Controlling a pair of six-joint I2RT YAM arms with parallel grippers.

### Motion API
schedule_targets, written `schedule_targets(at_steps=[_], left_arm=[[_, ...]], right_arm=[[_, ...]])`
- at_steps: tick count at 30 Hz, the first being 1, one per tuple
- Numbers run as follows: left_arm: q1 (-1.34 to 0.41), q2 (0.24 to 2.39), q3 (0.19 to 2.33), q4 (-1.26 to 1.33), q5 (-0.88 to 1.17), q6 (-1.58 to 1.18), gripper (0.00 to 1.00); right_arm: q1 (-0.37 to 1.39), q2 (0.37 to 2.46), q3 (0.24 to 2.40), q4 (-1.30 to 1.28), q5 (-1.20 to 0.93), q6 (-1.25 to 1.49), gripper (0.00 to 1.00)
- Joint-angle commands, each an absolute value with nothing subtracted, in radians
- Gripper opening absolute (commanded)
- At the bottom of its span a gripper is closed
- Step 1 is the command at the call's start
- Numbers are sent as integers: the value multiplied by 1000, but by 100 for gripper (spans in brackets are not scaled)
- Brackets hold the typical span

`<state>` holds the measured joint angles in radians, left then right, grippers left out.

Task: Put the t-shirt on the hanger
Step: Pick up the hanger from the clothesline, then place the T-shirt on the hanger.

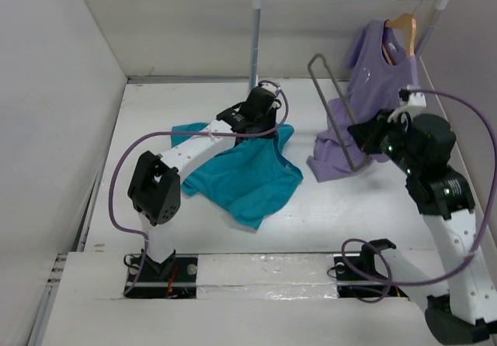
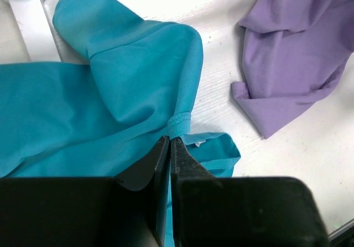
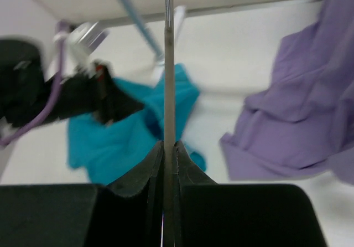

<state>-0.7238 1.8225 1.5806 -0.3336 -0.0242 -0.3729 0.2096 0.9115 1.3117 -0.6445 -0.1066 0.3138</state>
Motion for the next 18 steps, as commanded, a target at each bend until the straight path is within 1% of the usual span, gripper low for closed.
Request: schedule_targets(at_steps=[1,3,5,8,14,16,18], left_arm=[[-721,1842,1649,-330,-6,-374,0],[-721,1856,1669,-336,-6,-377,0],[-721,1864,1677,-336,26,-377,0],[-721,1875,1693,-348,20,-382,0],[-700,1871,1698,-356,23,-402,0],[-699,1868,1697,-357,25,-406,0],[-690,1865,1700,-359,23,-410,0]], right_arm=[[281,790,1208,-666,-213,452,0],[319,750,1154,-690,-221,486,0],[368,712,1135,-745,-215,502,0],[417,692,1128,-825,-184,509,0],[492,663,1037,-847,-187,545,0],[503,657,1029,-857,-157,552,0],[503,660,1006,-850,-172,554,0]])
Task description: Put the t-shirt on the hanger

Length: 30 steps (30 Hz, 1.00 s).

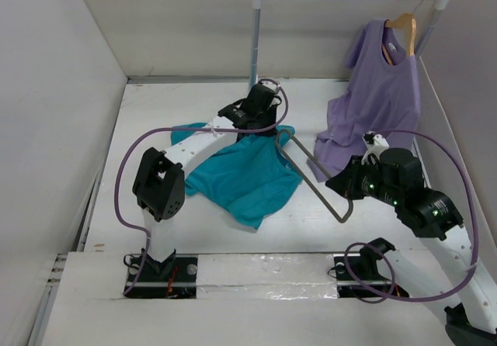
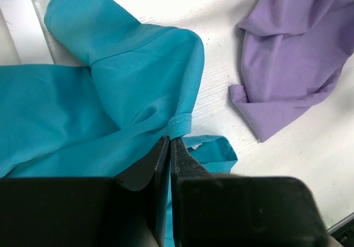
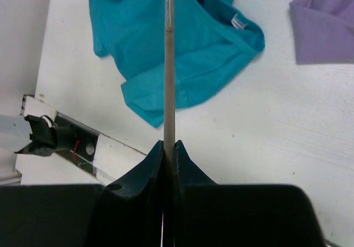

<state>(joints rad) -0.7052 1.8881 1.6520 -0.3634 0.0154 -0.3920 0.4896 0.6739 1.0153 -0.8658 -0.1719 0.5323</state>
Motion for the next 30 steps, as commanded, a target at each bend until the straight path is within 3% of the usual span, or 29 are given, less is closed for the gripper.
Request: schedule_targets(at_steps=[1,12,22,30], left_arm=[[-690,1865,1703,-360,23,-410,0],[-690,1844,1703,-373,54,-411,0],[-690,1816,1686,-367,143,-411,0],[-722,1698,1642,-362,170,-420,0]], right_arm=[[503,663,999,-844,-193,552,0],[523,761,943,-677,-133,523,0],[676,873,936,-525,-6,540,0],[733,1017,972,-448,196,615,0]])
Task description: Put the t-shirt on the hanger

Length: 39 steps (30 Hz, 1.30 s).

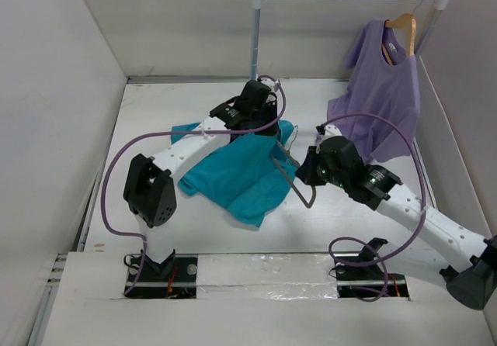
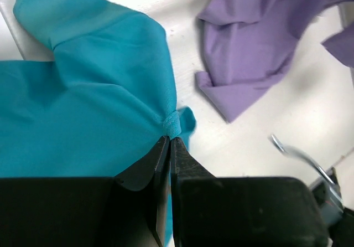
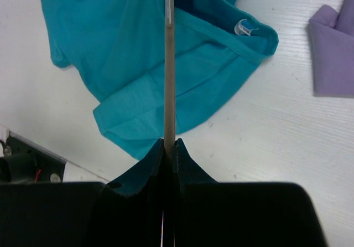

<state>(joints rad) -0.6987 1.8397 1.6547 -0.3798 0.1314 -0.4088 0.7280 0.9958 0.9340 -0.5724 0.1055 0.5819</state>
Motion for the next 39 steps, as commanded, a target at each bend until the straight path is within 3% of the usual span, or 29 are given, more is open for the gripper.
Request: schedule_targets(at_steps=[1,14,18,24,30,35,39], left_arm=[[-723,1683,1611,-364,172,-426,0],[-732,1530,1536,-391,207,-492,0],[-732,1490,1531,-431,79,-494,0],[-693,1473,1577,-407,48,-502,0],[-693,1517,1672,-400,57,-497,0],[-693,1543,1755,-425,68,-483,0],[-693,1516,1792,-417,61,-469,0]], right_arm=[[733,1026,976,-399,201,617,0],[724,1202,891,83,358,650,0],[755,1201,957,37,364,621,0],[847,978,899,-167,305,646,0],[972,753,841,-317,503,770,0],[982,816,908,-330,550,715,0],[1043,885,1012,-520,593,761,0]])
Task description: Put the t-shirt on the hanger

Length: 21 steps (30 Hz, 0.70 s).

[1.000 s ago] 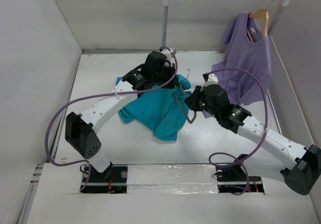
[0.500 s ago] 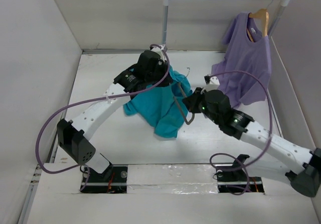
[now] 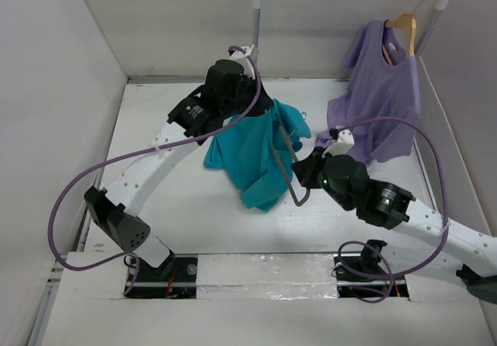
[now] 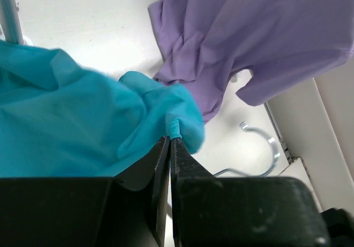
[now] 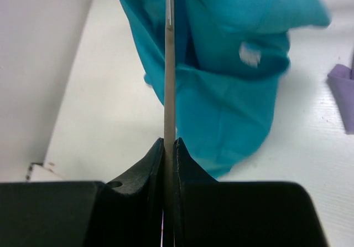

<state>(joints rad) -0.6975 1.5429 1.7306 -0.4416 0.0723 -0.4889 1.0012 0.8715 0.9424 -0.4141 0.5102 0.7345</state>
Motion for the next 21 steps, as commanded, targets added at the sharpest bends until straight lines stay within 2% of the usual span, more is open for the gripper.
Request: schedule_targets(at_steps=[1,3,9,10,13,14,16,18,21], left_arm=[[-693,1506,1786,-413,74,-468,0],[-693,1468,1761,-388,126,-468,0],[-788,1382,1580,-322,328,-378,0],[-788,1359,1542,-322,356,-370,9],[-788,1325,1516,-340,364,-305,28],[-788,1301,1516,-347,351,-287,41],[-788,1276,1525,-368,295,-250,48],[-788,1226,1514,-339,119,-252,54],[-680,1169,1456,-237,-44,-287,68]], right_arm=[[1055,887,1003,-561,632,782,0],[1065,871,982,-540,716,798,0],[965,886,934,-114,704,557,0],[965,893,931,-30,718,516,0],[965,897,908,178,724,425,0],[965,893,899,231,721,376,0],[965,891,882,326,716,347,0],[965,888,888,356,707,316,0],[977,856,903,373,692,278,0]])
